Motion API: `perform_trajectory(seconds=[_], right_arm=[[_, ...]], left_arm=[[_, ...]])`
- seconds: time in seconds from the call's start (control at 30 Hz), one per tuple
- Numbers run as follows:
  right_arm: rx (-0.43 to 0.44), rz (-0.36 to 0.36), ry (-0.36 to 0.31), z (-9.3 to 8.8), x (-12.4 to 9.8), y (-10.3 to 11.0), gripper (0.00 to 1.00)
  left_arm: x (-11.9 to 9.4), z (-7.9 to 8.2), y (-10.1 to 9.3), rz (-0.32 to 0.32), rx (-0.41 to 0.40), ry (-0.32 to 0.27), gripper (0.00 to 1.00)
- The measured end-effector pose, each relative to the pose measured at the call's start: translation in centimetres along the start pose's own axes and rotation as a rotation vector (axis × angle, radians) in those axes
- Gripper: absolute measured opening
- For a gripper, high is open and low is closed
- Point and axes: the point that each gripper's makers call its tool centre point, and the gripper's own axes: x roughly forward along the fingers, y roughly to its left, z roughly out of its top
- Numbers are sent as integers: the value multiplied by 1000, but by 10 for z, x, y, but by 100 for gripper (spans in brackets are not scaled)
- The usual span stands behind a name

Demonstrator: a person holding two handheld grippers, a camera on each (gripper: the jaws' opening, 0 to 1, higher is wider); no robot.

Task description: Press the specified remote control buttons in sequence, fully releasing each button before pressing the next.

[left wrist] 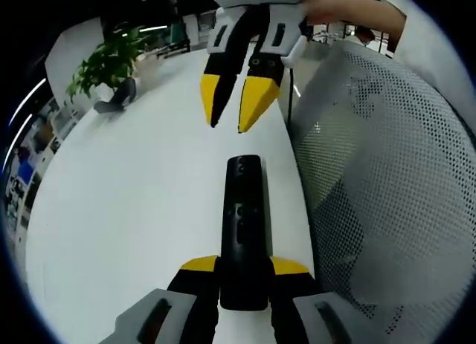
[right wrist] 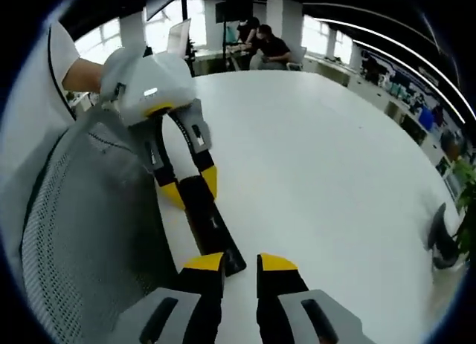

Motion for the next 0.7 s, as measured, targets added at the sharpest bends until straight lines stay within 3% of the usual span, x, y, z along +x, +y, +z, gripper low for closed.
perform_trajectory(seconds=[0.33, 0.53, 0.7], right_arm=[[-140, 136, 105, -9, 12, 15, 3], [-191, 164, 168, -18, 19, 18, 0], [-194, 167, 176, -21, 20, 18, 0]], left_arm=[[-1, -2, -2, -9, -44, 12, 24], [-2, -2, -3, -11, -52, 4, 24], [-2, -3, -3, -12, -51, 7, 24]])
